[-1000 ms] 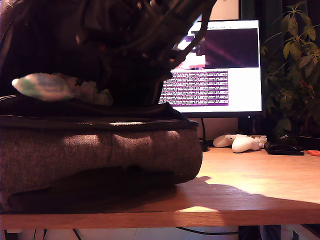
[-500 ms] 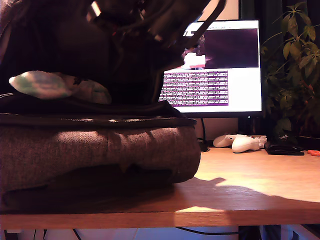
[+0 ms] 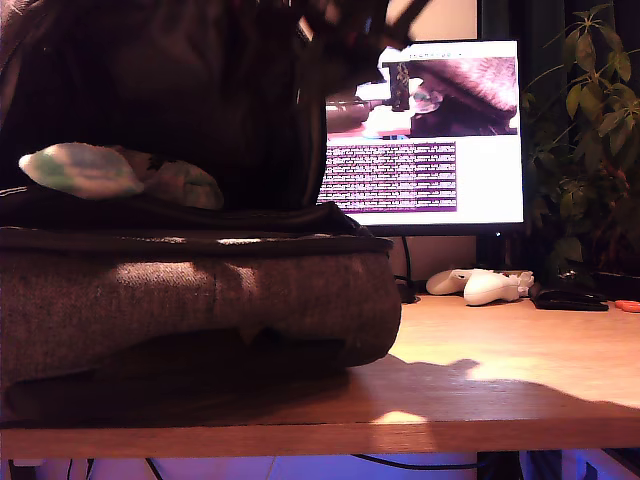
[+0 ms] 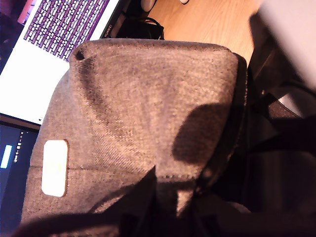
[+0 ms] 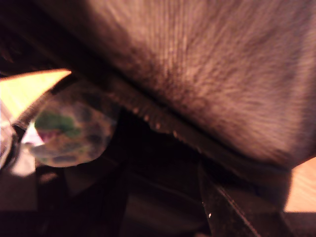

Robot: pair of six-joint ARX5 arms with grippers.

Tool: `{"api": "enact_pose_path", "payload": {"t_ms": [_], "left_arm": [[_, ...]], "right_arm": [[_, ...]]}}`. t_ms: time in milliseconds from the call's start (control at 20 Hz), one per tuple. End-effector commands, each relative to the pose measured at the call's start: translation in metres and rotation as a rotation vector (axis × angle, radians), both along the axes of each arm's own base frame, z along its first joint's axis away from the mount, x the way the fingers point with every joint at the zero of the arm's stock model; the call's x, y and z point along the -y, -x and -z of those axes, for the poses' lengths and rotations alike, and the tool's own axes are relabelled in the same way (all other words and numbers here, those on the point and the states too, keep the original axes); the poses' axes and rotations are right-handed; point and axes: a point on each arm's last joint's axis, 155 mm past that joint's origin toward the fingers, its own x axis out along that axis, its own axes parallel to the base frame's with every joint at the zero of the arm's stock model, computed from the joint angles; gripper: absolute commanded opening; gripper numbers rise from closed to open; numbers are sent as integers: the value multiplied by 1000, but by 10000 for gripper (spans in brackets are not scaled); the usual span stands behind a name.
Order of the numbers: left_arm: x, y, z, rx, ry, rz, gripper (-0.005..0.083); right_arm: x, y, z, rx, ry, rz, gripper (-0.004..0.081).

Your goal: Pack the pair of socks inside the grey Google backpack

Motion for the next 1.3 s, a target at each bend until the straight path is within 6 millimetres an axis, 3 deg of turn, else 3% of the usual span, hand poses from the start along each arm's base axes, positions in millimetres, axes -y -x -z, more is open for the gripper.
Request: {"api": "enact_pose_path", "payload": {"t_ms": [0, 300, 550, 700, 850, 1250], "left_arm": [[-1, -1, -24, 46, 61, -2, -24], [-1, -1, -24, 46, 62, -2, -24], [5, -5, -15, 8, 76, -5, -24], [10, -14, -2, -32, 68, -2, -24], [20, -18, 10, -70, 63, 15, -24], [18, -26, 25, -153, 111, -2, -24]], "right_arm": [[6, 12, 13, -12, 16, -7, 393], [49, 40, 29, -11, 7, 16, 393], [85, 64, 26, -7, 5, 16, 391], [96, 69, 17, 13, 4, 14, 275], [99, 70, 16, 18, 8, 13, -19], [113, 60, 22, 18, 46, 78, -11]]}}
